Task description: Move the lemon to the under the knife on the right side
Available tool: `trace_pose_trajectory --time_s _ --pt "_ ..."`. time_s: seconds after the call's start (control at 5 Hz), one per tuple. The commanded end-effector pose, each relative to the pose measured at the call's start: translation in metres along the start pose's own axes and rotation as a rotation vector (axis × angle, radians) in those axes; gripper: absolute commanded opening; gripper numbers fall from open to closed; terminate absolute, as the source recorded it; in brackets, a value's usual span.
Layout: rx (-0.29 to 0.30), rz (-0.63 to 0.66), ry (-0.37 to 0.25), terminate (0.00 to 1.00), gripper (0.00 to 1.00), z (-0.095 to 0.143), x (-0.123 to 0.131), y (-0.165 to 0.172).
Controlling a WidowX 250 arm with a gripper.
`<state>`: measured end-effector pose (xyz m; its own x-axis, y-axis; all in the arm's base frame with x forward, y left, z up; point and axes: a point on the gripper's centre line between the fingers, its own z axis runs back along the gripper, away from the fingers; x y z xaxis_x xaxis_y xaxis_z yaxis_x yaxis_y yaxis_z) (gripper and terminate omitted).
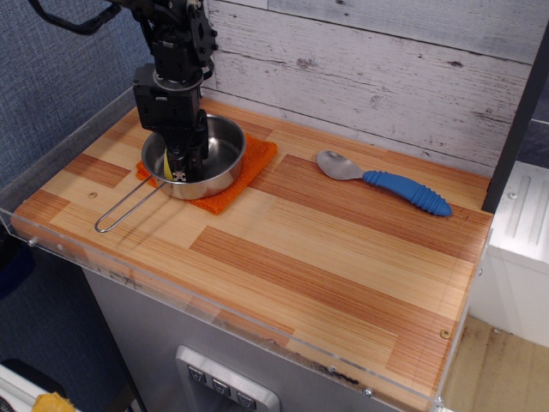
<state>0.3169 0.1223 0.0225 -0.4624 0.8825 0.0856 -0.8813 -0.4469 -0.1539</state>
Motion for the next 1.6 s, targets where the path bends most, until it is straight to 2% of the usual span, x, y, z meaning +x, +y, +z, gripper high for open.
trace_pose_trajectory --time_s 0.0,0.4,0.8,1.0,1.4 --pt "-0.124 0.024 0.002 0.00 0.00 0.057 0.003 -0.030" --pt "-0.176 0.025 0.030 0.00 0.00 0.088 -0.005 -0.033" --pt "-0.251 -0.005 0.093 0.00 0.00 0.152 -0.028 -0.019" --pt "-0.247 -0.080 0.108 0.00 0.00 0.161 -0.046 0.001" --pt "-0.239 -0.305 0.137 0.00 0.00 0.149 -0.093 0.038"
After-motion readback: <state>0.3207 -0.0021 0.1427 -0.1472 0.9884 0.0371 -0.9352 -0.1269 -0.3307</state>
